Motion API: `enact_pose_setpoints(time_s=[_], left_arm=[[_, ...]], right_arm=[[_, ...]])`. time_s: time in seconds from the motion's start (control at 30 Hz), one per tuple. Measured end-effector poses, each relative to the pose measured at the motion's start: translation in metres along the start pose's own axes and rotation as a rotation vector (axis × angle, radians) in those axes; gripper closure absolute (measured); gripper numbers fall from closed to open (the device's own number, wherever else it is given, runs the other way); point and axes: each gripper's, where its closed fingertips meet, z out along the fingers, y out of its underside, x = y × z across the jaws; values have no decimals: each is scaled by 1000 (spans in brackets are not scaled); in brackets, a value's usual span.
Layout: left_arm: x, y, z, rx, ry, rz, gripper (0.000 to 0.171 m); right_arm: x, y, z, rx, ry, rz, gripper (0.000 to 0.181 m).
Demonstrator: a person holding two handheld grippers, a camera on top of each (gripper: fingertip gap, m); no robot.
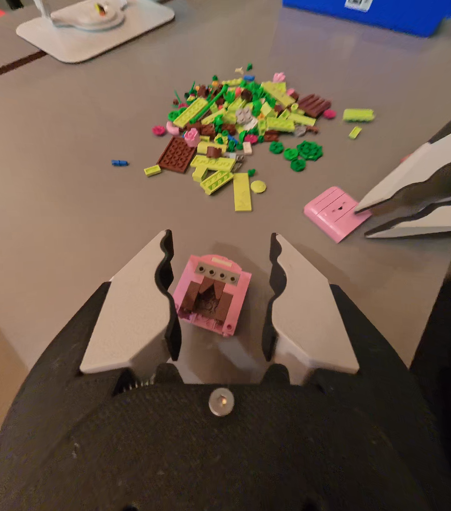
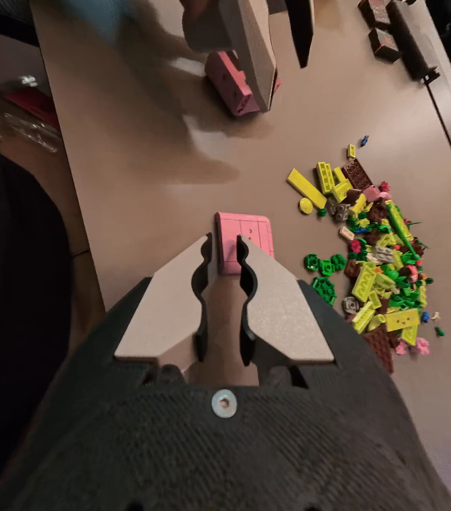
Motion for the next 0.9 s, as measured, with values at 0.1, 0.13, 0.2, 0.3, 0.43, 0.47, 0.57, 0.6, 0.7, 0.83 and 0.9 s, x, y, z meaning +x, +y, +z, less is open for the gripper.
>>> enact_pose_setpoints(time_s=[0.1,0.13,0.2,0.3,0.43,0.47,0.57,0.6,0.7,0.83,0.9], left_arm=[[7,-14,-7,60,11,31,103],[12,-18,-9,77,15,48,103],[23,-25,-10,99,32,83,103],[50,-31,-8,118,118,118,103],[96,-23,5,78,297,167,102],[105,-17,9,50,322,193,100],[120,2,23,-41,328,295,99],[121,6,27,-59,308,326,98],[119,13,35,-102,269,355,97],[122,17,37,-140,309,338,95],[127,22,37,-172,350,346,109]], right_arm=[[2,-5,-7,57,-19,82,160],[5,-6,-9,71,-15,111,159],[12,-4,-11,78,-12,175,152],[17,-1,-8,79,-44,253,139],[21,2,0,85,-121,312,126],[21,4,2,77,-146,325,124],[17,13,10,24,-214,339,123],[16,14,10,20,-230,342,125],[6,9,5,44,-302,323,134],[-9,8,-1,68,-358,219,134],[-11,7,-2,74,-369,191,134]])
